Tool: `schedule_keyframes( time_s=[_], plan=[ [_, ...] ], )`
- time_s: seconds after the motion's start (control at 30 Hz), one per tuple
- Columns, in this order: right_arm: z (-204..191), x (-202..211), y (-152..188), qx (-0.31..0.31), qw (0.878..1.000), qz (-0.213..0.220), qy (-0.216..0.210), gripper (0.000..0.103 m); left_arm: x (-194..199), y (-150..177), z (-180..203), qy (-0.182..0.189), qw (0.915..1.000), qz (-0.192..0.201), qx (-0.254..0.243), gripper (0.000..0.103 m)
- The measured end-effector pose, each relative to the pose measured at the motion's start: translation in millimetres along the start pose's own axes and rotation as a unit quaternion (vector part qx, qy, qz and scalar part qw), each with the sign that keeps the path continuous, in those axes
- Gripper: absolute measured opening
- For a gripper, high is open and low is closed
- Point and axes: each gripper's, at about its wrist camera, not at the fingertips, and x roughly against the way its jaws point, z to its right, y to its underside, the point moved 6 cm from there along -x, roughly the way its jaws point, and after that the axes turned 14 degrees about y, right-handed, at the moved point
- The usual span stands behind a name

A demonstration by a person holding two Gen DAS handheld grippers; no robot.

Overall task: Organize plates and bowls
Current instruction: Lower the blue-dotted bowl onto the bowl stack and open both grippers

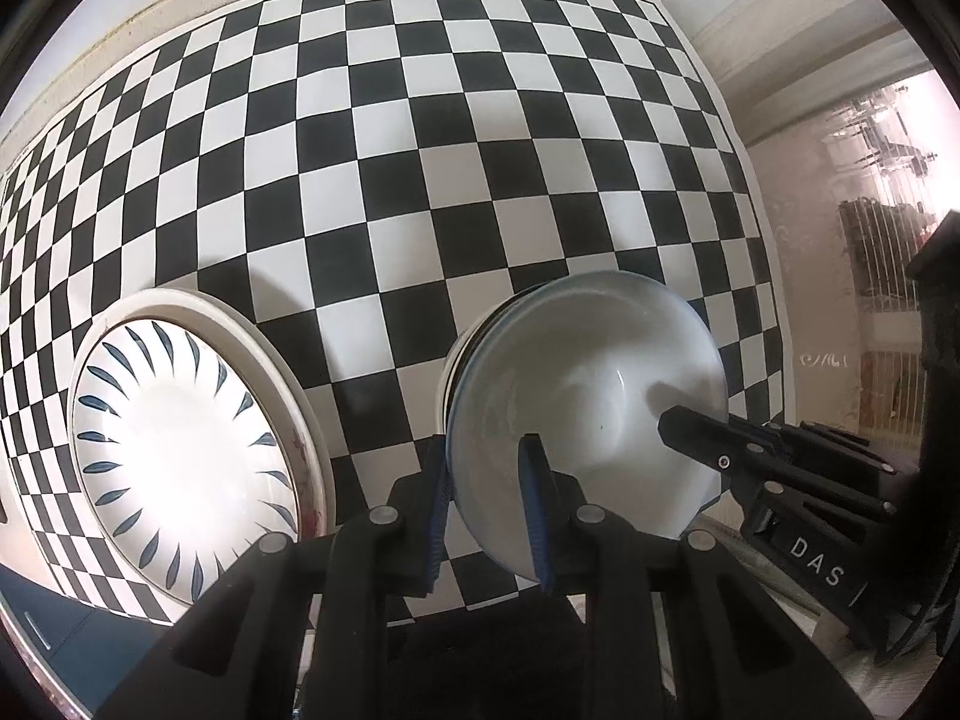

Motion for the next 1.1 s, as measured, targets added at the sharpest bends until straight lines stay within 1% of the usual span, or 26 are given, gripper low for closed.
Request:
schedule_keyframes(
  time_s=[0.23, 0.37, 0.63, 0.73, 0.77, 0.83, 0.87, 0.9, 0.93, 0.97, 1.03, 1.07, 1.1],
  plan=[
    [-2.1, -1.1, -2.0, 0.007, 1.000, -0.006, 0.021, 0.011, -4.6, 2.0, 0.8, -0.020, 0.9998, -0.006, -0.007, 0.020],
    [-1.8, 0.2, -3.5, 0.002, 1.000, -0.014, 0.019, 0.013, -5.5, 2.0, 1.1, -0.023, 0.9997, -0.007, -0.004, 0.020],
    [-1.3, 3.5, -2.8, 0.009, 1.000, -0.011, 0.028, 0.014, -1.7, 4.5, 4.0, -0.040, 0.9992, -0.002, -0.006, 0.021],
    [-1.8, 6.9, -2.0, 0.010, 0.999, -0.006, 0.029, 0.016, 2.7, 5.4, 2.4, -0.050, 0.9987, 0.007, -0.005, 0.021],
    [-2.5, 8.3, -1.6, 0.012, 1.000, -0.005, 0.029, 0.019, 3.4, 6.0, 2.3, -0.051, 0.9987, 0.008, -0.004, 0.021],
    [-2.5, 12.1, -1.0, 0.011, 1.000, 0.000, 0.026, 0.027, 5.8, 8.0, 1.5, -0.049, 0.9987, 0.013, -0.001, 0.021],
    [-3.2, 14.2, -0.5, 0.012, 1.000, 0.003, 0.025, 0.039, 6.4, 8.9, 1.3, -0.048, 0.9988, 0.012, -0.002, 0.021],
    [-3.3, 16.6, -0.5, 0.012, 1.000, 0.007, 0.025, 0.055, 7.3, 9.4, 1.4, -0.046, 0.9989, 0.014, -0.001, 0.024],
    [-2.8, 19.2, -0.5, 0.012, 1.000, 0.011, 0.025, 0.064, 8.9, 9.7, 0.8, -0.045, 0.9988, 0.017, 0.000, 0.027],
    [-2.5, 21.5, -0.8, 0.013, 0.999, 0.015, 0.025, 0.071, 11.1, 9.8, 0.4, -0.044, 0.9988, 0.022, -0.001, 0.028],
    [-0.7, 25.4, -0.4, 0.017, 0.999, 0.021, 0.030, 0.073, 15.7, 9.5, -0.9, -0.046, 0.9983, 0.035, -0.001, 0.039],
    [0.2, 25.9, 0.6, 0.020, 0.999, 0.020, 0.032, 0.077, 18.6, 9.1, -2.8, -0.050, 0.9978, 0.043, 0.001, 0.043],
    [1.7, 26.3, 1.4, 0.022, 0.999, 0.020, 0.036, 0.081, 21.1, 8.4, -5.0, -0.055, 0.9972, 0.050, 0.002, 0.053]
  ],
)
